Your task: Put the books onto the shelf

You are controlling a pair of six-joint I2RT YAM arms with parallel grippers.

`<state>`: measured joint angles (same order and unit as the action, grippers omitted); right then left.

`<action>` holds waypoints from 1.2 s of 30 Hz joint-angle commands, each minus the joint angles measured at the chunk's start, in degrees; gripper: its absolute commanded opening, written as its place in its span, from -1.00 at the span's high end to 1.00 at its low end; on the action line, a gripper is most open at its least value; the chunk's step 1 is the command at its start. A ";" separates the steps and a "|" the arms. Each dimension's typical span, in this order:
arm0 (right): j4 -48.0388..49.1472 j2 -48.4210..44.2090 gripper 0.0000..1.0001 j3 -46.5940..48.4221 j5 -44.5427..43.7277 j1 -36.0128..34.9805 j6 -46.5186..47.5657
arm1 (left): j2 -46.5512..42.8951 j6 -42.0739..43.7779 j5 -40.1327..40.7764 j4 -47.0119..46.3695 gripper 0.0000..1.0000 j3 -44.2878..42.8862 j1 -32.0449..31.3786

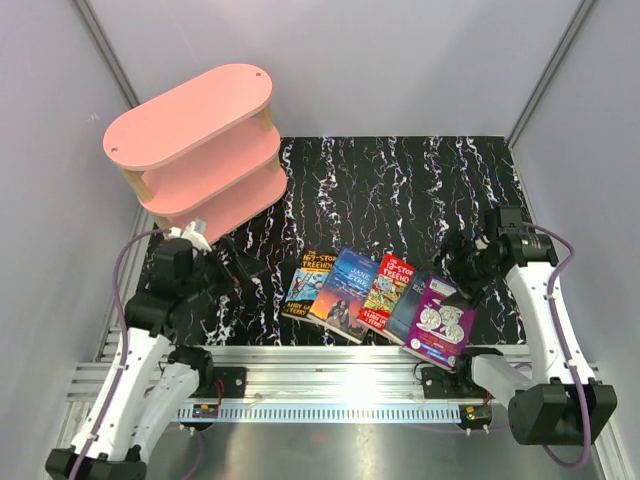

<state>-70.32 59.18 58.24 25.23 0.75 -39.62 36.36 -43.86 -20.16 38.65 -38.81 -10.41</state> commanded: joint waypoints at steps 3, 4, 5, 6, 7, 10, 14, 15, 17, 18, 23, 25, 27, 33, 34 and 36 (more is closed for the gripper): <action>-3.41 7.34 -0.99 -0.14 -13.86 -0.31 2.35 | 1.16 -1.66 10.56 0.90 -0.97 -0.83 -16.63; -3.85 8.92 -0.99 0.29 -16.16 -0.23 2.70 | 1.95 -1.93 13.63 0.72 -0.97 -1.61 -19.35; -3.94 10.68 -1.00 0.91 -18.10 -0.31 3.31 | 3.01 -2.20 15.14 1.16 -0.98 -2.58 -21.82; -3.68 14.00 -0.99 2.30 -20.29 -0.23 4.19 | 4.41 -2.55 16.20 1.60 -0.97 -3.46 -26.10; -3.24 15.78 -1.00 3.10 -21.18 -0.23 4.72 | 6.86 -2.55 17.25 1.86 -0.97 -5.21 -28.06; -1.92 23.16 -0.99 7.32 -24.88 -0.05 6.57 | 10.91 -2.99 19.80 2.30 -0.98 -8.20 -35.44; 0.97 32.03 -1.00 9.18 -28.57 -0.05 7.62 | 16.19 -4.48 23.06 2.30 -0.97 -11.46 -43.53; 1.76 33.01 -1.00 9.00 -28.23 -0.05 7.45 | 16.63 -4.92 23.15 2.13 -0.97 -11.55 -44.16; 5.10 35.03 -0.99 8.47 -27.26 -0.05 7.45 | 16.81 -6.15 23.24 2.13 -0.95 -11.03 -45.47; 6.68 35.39 -1.00 8.12 -25.43 -0.05 7.71 | 16.64 -6.33 23.67 2.30 -0.95 -10.94 -46.01; 12.93 38.20 -1.00 4.53 -19.26 -0.23 7.36 | 13.74 -7.65 25.34 5.37 -0.95 -9.71 -46.71; 14.77 38.38 -0.99 2.77 -18.03 -0.92 6.84 | 12.34 -7.82 26.40 6.87 -0.95 -9.18 -46.63; 16.00 38.38 -0.99 -0.13 -17.76 -3.12 6.31 | 11.46 -8.44 26.84 8.01 -0.95 -8.83 -46.71; 21.27 38.82 -0.23 -7.43 -17.68 -8.92 2.62 | 10.22 -10.46 27.02 9.94 -0.95 -7.69 -46.71; 22.67 38.99 0.27 -8.22 -17.50 -9.28 2.61 | 10.05 -10.63 27.02 10.21 -0.95 -7.69 -46.71; 23.04 39.00 0.72 -8.40 -18.73 -10.95 2.44 | 10.05 -10.72 27.02 11.17 -0.95 -8.04 -46.71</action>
<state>-55.77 92.16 58.02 1.56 -7.11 -34.79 47.22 -53.32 5.21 48.86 -46.59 -56.95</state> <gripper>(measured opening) 0.290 0.976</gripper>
